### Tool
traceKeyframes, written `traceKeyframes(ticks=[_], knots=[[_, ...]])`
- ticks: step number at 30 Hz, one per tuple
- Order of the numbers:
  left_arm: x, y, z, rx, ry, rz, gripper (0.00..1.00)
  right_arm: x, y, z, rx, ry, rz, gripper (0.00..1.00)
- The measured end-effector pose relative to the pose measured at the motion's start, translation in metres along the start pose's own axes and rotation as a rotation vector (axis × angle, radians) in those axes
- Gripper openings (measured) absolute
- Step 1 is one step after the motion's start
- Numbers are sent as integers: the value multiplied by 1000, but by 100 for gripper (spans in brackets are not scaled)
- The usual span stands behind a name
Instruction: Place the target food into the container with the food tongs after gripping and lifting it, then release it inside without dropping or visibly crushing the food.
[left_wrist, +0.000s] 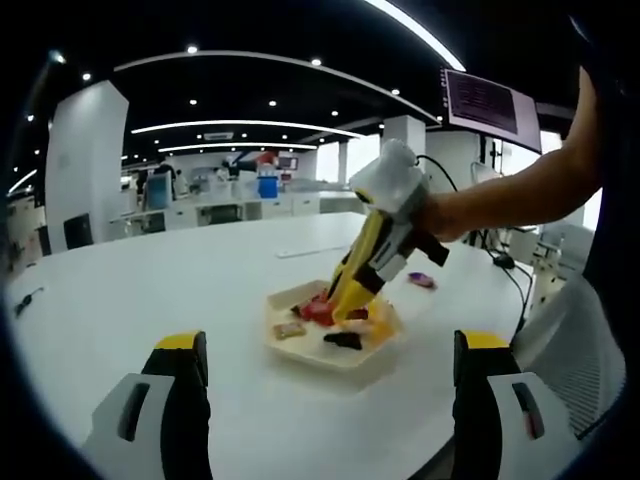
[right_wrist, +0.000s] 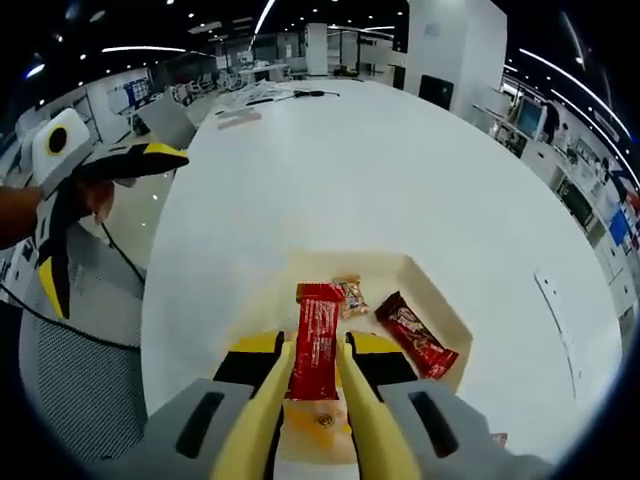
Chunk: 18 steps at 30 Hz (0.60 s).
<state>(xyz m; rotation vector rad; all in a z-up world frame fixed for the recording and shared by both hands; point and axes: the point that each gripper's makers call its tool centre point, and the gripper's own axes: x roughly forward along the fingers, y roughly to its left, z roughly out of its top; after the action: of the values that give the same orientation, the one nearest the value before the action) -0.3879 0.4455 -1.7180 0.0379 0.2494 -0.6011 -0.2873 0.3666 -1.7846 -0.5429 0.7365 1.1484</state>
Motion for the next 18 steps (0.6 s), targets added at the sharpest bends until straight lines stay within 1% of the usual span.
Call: traceKeyframes(ticks=[3,5,14,18], knots=[[0,0,-1,1,3,-1,99,0,0,0,-4,-4,0,24],[0,0,0,2,2,-1,99,2,2,1,-9,-19,24,25],[1,-1,-1,7,7,-4,99,-1,2,-1,-6,-32,21,27],[0,0,0,-9,2,0,99,-4,-1,-3,-9,-33,19,27]])
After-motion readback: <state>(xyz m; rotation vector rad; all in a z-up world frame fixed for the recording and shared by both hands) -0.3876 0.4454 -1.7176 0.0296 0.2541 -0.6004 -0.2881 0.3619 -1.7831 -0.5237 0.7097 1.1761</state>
